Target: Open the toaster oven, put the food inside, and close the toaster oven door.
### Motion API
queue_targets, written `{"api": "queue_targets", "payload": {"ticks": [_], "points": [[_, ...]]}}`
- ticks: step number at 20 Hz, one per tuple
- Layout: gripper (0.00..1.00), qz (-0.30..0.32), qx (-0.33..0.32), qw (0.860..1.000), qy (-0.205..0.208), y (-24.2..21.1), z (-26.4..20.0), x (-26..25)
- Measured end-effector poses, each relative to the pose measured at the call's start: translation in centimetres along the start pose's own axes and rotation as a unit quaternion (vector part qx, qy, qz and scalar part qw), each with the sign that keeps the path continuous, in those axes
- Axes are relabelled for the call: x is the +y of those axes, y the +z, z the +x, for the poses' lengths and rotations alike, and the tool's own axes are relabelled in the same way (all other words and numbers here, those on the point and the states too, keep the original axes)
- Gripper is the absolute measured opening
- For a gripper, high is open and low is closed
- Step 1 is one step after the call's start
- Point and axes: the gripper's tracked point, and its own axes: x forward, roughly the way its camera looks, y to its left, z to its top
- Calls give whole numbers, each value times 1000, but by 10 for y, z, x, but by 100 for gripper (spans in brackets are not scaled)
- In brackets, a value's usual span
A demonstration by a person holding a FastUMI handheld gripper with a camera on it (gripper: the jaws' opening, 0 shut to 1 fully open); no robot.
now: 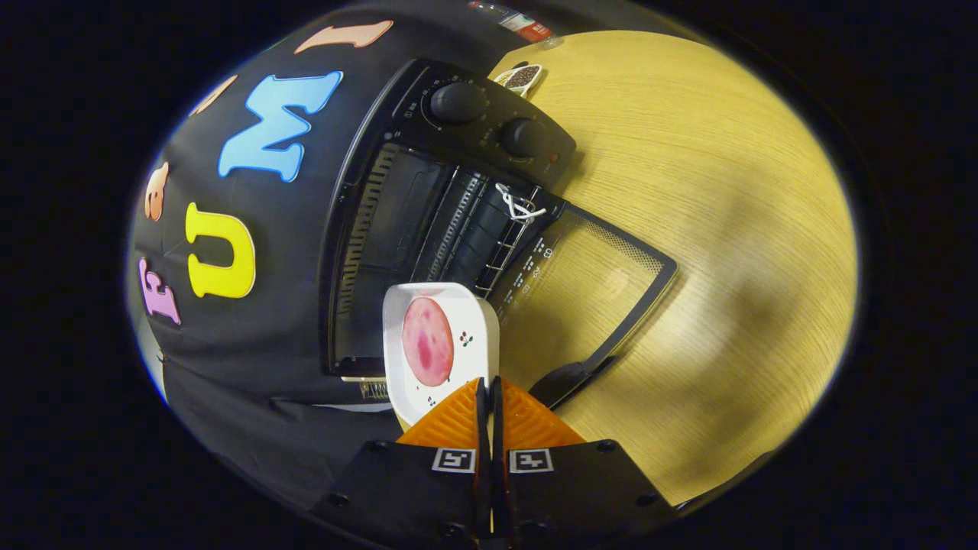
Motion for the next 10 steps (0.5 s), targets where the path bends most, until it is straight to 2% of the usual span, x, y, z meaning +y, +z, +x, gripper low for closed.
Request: {"api": "queue_targets", "payload": {"ticks": [10], "points": [[2, 77, -83, 993, 10, 25, 37, 29]]}}
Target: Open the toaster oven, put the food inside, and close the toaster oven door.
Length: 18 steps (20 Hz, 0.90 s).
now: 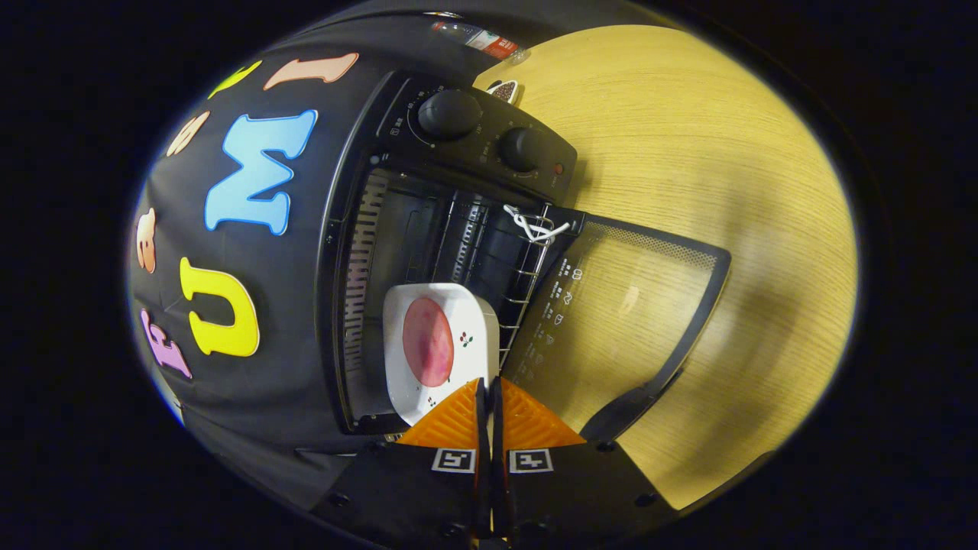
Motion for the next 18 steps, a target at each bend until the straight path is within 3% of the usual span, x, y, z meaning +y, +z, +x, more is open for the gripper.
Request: {"api": "queue_targets", "payload": {"ticks": [7, 14, 18], "points": [[2, 49, -57, 997, 15, 14, 27, 21], [2, 89, -99, 991, -12, 28, 43, 16], [9, 67, -118, 991, 11, 28, 31, 24]]}}
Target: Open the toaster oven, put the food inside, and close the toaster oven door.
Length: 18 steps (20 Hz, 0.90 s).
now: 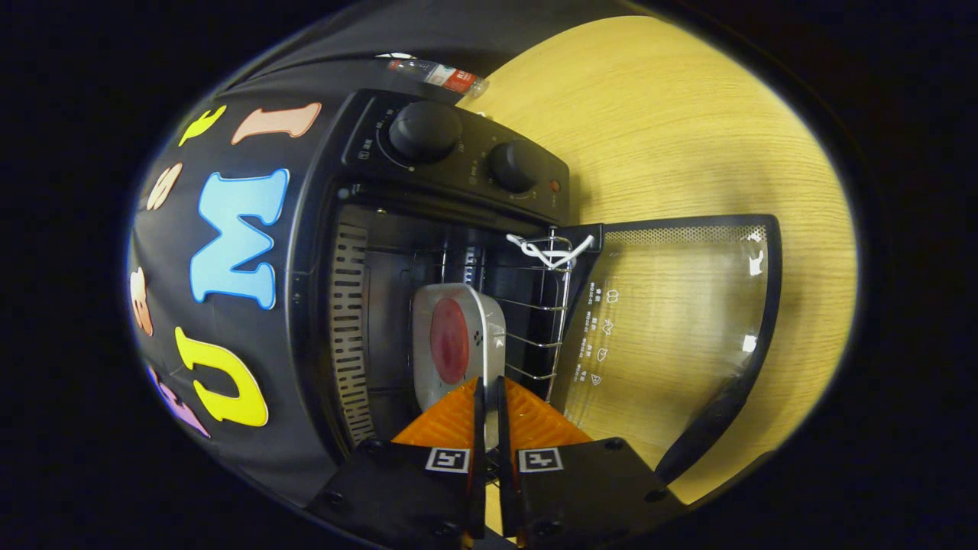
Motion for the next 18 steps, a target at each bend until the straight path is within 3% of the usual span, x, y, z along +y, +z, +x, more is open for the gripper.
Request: {"api": "queue_targets", "payload": {"ticks": [2, 4, 9, 13, 18], "points": [[20, -5, 8, 1000, 20, -3, -5, 8], [59, -10, 22, 999, 21, -8, -12, 7], [98, -113, 42, 993, 10, -15, -42, -3], [98, -256, 60, 965, 8, -20, -70, -20], [98, -361, 69, 930, -9, -20, -96, -54]]}}
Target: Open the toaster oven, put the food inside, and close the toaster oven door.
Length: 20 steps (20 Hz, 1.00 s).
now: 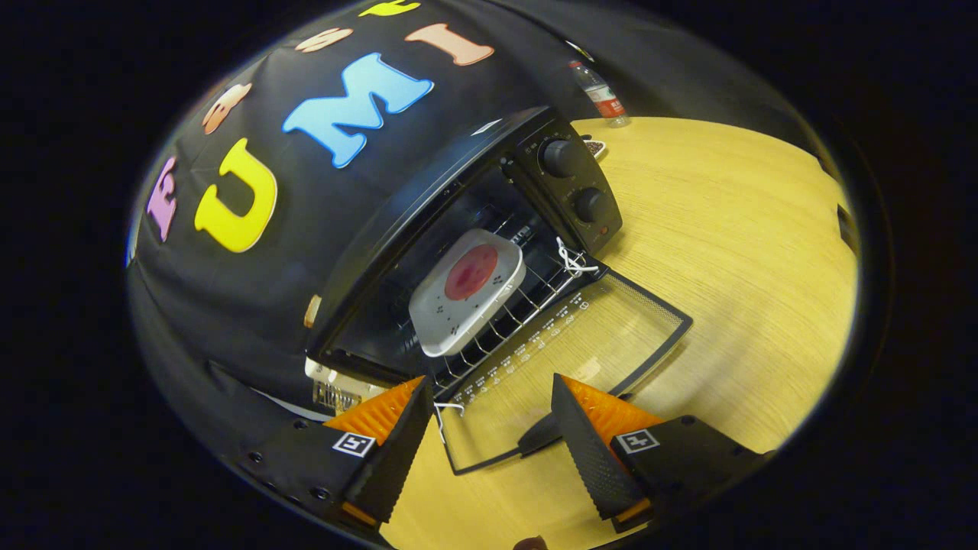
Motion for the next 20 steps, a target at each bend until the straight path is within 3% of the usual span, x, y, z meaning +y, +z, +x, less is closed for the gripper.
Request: {"api": "queue_targets", "payload": {"ticks": [5, 11, 16, 20], "points": [[98, -106, 27, 994, 9, -34, -12, -8], [98, -216, 39, 975, -18, -52, -9, -25], [98, -248, 89, 964, -37, -71, 4, -39], [98, -302, 118, 944, -59, -76, 12, -54]]}}
